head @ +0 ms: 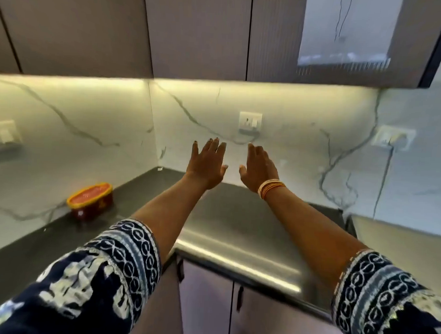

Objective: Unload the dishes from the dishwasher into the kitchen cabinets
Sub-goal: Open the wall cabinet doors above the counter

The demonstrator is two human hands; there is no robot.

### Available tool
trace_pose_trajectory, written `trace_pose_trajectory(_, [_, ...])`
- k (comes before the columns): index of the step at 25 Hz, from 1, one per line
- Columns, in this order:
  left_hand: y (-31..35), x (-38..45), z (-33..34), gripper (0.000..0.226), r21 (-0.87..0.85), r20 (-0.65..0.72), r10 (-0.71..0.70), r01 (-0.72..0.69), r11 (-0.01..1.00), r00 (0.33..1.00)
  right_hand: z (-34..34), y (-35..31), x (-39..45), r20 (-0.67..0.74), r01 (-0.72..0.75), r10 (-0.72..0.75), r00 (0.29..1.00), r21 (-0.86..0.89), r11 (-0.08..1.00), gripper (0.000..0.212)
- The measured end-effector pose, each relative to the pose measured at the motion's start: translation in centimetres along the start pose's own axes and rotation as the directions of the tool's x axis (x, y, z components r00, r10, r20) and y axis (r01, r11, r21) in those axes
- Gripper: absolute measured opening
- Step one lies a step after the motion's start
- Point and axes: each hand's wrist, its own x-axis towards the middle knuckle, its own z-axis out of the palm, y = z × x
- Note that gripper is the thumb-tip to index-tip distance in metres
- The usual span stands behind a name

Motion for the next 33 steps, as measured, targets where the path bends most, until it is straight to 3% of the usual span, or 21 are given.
trace_pose_trajectory(4, [-0.6, 9.1, -3.3, 0.066, 0.074, -0.153, 0.002, 0.009, 0.997, 0.988, -2.9, 1.2, 8.8, -0.197, 0.122, -0.132, 0.972, -0.061, 0.991, 0.066])
trace_pose_trajectory(10, [-2.2, 19.4, -5.4, 0.064, 0.070, -0.308, -0.046, 0.071, 0.995, 0.950, -6.1, 3.3, 18.6, -0.429, 0.143, -0.234, 0.873, -0.232, 0.962, 0.059])
trace_pose_trajectory(19, [-5.3, 30.5, -5.4, 0.066, 0.124, -0.457, 0.173, -0.129, 0.984, 0.873, -5.1, 5.8, 28.0, -0.430, 0.037, -0.284, 0.857, -0.498, 0.866, 0.080])
trace_pose_trajectory(27, [-7.6, 36.8, -1.6, 0.067, 0.084, -0.591, 0.186, -0.169, 0.982, 0.785, -3.1, 5.6, 31.9, -0.572, -0.068, -0.339, 0.747, -0.573, 0.817, 0.078])
trace_pose_trajectory(33, [-7.9, 37.8, -1.0, 0.067, 0.060, -0.614, 0.185, -0.189, 0.980, 0.768, -3.1, 4.8, 31.5, -0.557, -0.081, -0.340, 0.758, -0.596, 0.799, 0.080])
